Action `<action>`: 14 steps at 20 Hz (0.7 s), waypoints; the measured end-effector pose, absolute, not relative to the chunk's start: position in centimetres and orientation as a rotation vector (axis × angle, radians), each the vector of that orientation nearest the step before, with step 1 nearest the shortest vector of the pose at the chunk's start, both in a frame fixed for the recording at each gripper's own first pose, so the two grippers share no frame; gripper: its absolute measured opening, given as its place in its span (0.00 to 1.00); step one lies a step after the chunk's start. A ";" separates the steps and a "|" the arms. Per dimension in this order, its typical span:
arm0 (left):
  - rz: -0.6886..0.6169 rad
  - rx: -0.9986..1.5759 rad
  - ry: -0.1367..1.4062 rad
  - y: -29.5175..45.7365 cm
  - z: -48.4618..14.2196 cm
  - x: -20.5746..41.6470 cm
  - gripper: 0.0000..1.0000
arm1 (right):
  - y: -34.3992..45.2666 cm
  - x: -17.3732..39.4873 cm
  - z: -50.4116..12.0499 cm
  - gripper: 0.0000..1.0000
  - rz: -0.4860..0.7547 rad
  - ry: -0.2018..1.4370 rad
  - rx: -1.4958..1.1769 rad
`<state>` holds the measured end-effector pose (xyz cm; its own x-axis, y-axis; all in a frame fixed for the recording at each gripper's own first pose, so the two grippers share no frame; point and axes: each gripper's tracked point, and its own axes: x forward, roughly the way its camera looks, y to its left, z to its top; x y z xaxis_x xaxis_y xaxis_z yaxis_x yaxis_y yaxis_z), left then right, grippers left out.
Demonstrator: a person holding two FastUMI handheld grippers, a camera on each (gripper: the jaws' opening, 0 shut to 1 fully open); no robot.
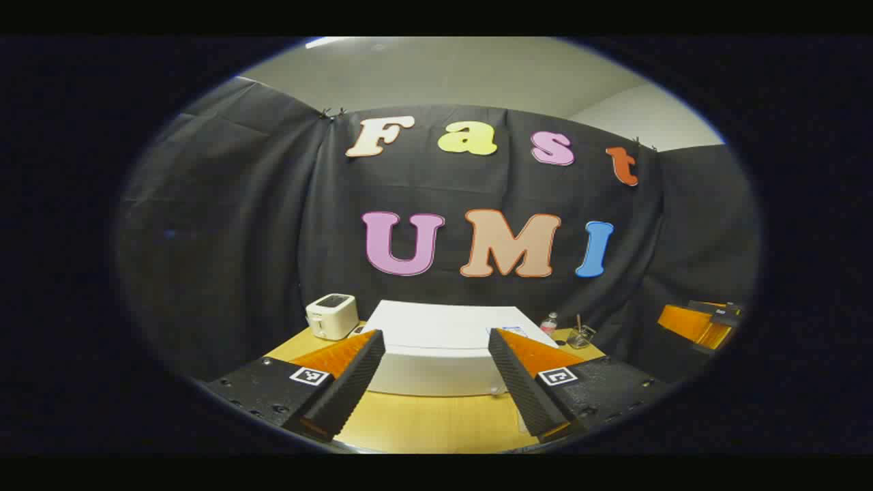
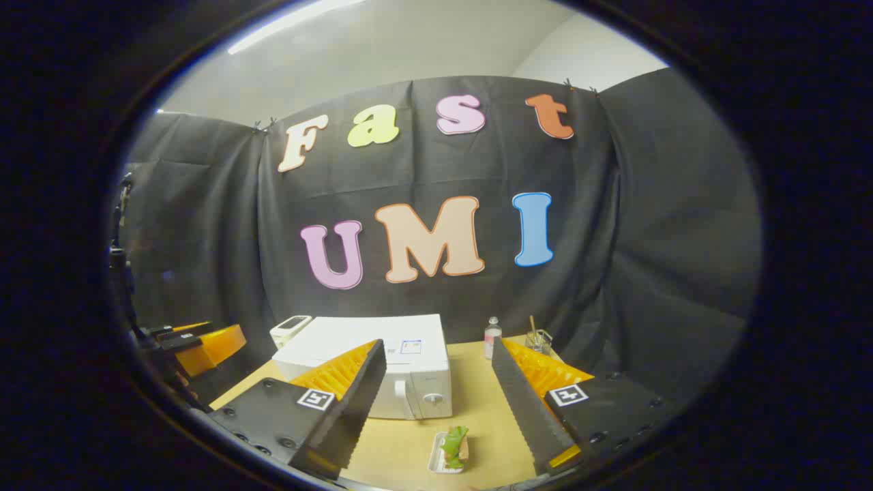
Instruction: Open the microwave oven with the left hand, put the food in, and close the microwave oven.
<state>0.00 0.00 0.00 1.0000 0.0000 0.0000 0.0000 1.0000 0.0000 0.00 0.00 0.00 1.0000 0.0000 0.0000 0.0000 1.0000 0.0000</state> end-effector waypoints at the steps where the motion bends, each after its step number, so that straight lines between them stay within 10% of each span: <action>1: 0.006 -0.003 0.003 0.2 0.0 0.2 0.95 | -0.5 0.2 0.2 0.92 -0.010 0.000 0.000; 14: 0.067 0.048 -0.015 1.6 0.5 2.5 0.94 | -3.4 2.8 1.1 0.92 -0.040 0.008 -0.032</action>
